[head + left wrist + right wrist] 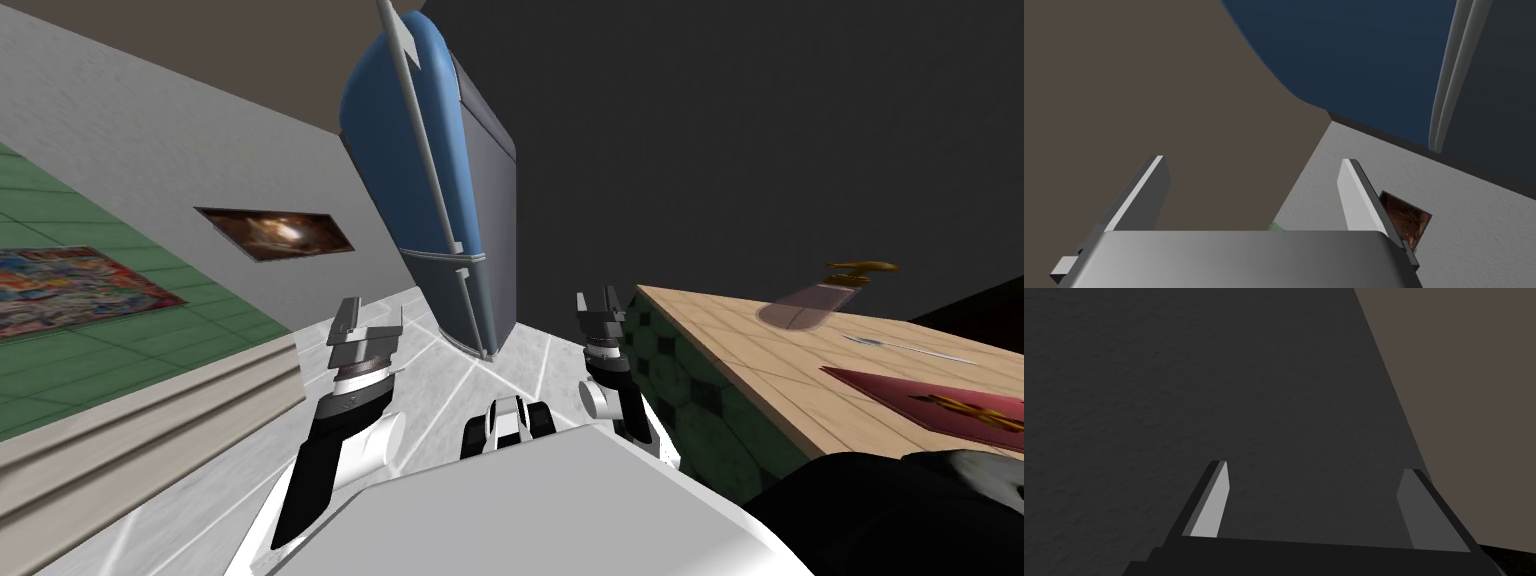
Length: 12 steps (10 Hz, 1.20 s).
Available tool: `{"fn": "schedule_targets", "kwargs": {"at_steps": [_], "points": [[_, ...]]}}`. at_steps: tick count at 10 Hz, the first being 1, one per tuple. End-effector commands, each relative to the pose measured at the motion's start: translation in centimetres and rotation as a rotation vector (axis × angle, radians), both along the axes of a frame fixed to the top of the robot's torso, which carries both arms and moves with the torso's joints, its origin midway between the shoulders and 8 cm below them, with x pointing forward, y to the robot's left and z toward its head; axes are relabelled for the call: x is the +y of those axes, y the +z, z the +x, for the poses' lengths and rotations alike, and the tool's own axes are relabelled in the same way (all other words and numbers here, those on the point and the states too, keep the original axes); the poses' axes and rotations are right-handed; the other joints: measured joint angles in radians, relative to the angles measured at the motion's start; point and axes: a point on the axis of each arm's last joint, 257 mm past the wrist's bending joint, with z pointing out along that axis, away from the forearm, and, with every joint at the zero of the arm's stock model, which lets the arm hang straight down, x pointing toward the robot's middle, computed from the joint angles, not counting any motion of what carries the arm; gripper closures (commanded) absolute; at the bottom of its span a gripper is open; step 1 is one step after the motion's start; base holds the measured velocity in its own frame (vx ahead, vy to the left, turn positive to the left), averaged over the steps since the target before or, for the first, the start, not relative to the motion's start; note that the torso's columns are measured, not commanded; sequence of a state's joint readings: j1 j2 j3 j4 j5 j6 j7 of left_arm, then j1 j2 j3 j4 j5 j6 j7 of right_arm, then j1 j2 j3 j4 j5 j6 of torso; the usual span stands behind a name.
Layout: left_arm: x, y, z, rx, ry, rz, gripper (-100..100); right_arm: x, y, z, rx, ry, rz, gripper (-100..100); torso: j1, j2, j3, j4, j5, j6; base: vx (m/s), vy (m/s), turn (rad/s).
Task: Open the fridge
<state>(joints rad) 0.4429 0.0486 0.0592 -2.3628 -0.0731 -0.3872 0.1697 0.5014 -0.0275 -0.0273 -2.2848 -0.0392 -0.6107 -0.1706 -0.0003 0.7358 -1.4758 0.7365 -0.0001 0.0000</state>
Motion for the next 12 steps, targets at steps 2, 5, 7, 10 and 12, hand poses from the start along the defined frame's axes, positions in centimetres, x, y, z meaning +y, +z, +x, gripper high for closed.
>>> {"fn": "schedule_targets", "kwargs": {"at_steps": [2, 5, 7, 10, 12], "points": [[-0.5, 0.1, 1.3, 0.048, -0.009, 0.070, -100, 0.0, 0.0, 0.0, 0.000, 0.000, 0.000, 0, 0.000, 0.002, -0.001, 0.001, 0.000, 0.000, 0.049, -0.034, 0.007], [-0.5, 0.3, 2.2, 0.077, -0.001, 0.094, -100, 0.0, 0.0, 0.0, 0.000, 0.000, 0.000, 0, 0.001, 0.002, -0.001, 0.001, 0.000, 0.000, 0.062, -0.032, 0.006], [-0.4, 0.8, 3.0, 0.099, 0.013, 0.113, -100, 0.0, 0.0, 0.0, 0.000, 0.000, 0.000, 0, 0.001, 0.004, 0.001, 0.002, 0.000, 0.000, 0.053, -0.034, 0.008], [-0.2, 1.3, 3.8, 0.123, 0.030, 0.127, -100, 0.0, 0.0, 0.0, 0.000, 0.000, 0.000, 0, 0.001, 0.002, 0.000, 0.002, 0.000, 0.000, 0.053, -0.033, 0.007], [0.1, 1.2, 4.5, 0.150, 0.044, 0.130, -100, 0.0, 0.0, 0.0, 0.000, 0.000, 0.000, 0, 0.001, 0.002, 0.000, 0.001, 0.000, 0.000, 0.055, -0.029, 0.006]]}}
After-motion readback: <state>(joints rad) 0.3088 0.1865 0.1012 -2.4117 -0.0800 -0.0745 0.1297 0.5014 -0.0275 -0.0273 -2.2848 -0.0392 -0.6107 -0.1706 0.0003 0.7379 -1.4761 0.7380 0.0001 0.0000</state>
